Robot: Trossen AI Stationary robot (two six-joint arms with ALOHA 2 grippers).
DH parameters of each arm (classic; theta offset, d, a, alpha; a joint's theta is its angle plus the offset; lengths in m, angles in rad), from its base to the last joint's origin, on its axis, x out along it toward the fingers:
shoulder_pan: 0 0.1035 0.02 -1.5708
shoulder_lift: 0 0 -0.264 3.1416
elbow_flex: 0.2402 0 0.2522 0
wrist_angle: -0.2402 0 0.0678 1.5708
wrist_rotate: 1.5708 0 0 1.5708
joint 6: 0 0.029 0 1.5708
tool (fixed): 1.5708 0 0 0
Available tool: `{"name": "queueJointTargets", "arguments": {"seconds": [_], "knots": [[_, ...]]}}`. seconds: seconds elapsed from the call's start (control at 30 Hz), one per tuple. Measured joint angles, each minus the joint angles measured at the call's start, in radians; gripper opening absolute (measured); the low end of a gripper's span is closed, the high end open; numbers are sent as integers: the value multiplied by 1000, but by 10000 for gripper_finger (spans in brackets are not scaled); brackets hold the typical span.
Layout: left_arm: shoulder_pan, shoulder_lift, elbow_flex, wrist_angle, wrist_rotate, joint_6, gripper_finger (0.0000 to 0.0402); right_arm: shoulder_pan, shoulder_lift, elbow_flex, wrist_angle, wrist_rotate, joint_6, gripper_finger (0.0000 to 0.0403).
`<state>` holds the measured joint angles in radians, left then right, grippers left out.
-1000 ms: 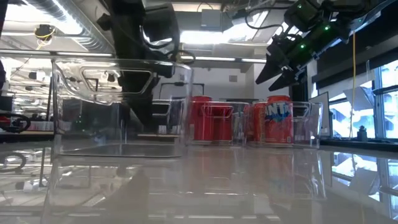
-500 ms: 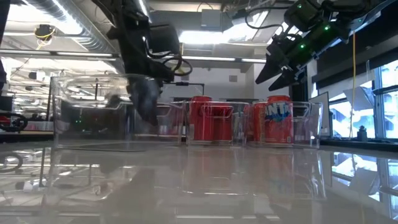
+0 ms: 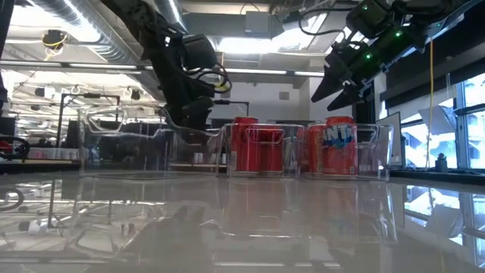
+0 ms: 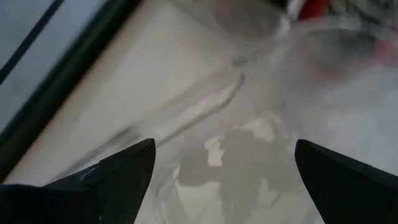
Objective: Sort soda cans
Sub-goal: Move the bottom transparent bin to the top left of the table
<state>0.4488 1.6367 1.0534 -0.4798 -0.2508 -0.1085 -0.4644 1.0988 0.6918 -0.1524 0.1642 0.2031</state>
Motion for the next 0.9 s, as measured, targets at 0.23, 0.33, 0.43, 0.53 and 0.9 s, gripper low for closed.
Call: {"name": "queueJointTargets", "arguments": {"seconds": [0.23, 0.33, 0.43, 0.53, 0.9], "knots": [[58, 1, 0, 155, -1, -49, 373, 0, 0, 0, 0, 0, 0, 388], [78, 10, 1, 218, -13, -72, 373, 0, 0, 0, -1, 0, 0, 388], [98, 37, 1, 252, -38, -89, 373, 0, 0, 0, -1, 0, 0, 388], [114, 66, 1, 260, -45, -80, 373, 0, 7, 0, -2, 0, 0, 388], [46, -139, 61, -81, -126, -46, 373, 0, 51, 0, -13, -2, 3, 388]]}}
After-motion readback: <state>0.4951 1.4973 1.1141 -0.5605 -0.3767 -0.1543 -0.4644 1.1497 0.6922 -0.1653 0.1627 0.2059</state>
